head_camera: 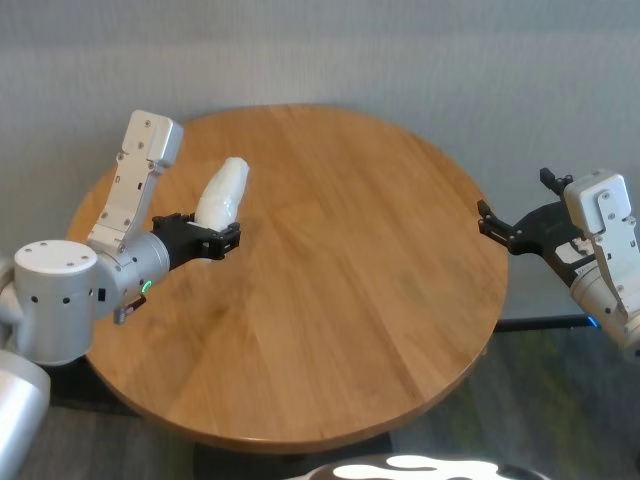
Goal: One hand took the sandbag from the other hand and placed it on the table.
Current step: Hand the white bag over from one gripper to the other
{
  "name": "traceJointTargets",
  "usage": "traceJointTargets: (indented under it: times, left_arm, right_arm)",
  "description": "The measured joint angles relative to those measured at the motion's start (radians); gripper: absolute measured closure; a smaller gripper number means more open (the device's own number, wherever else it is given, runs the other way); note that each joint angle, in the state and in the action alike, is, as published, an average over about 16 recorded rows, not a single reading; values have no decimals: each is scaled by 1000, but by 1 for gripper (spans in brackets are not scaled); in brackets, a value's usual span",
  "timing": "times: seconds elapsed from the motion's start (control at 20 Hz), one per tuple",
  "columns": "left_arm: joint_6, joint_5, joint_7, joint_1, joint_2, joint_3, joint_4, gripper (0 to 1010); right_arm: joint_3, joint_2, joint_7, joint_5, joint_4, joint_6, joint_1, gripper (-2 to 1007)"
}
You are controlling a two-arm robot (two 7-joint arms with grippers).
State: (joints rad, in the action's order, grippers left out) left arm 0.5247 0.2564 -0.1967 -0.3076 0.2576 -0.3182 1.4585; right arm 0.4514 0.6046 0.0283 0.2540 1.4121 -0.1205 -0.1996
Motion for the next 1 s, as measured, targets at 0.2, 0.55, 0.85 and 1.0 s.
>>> traceJointTargets:
  times: [0.2,0.55,0.85,1.0]
  left_arm:
    - [-24,1,-18,8,-3,10,5,414]
    - [-76,3,-65,19,6,12,17,414]
    - [-124,6,-114,23,28,-5,33,414]
    - [-147,10,-137,23,41,-18,42,414]
  right_arm:
    - [0,0,0,0,0,0,0,5]
    - [0,0,0,0,0,0,0,5]
    - [0,0,0,0,0,0,0,5]
    - [0,0,0,0,0,0,0,5]
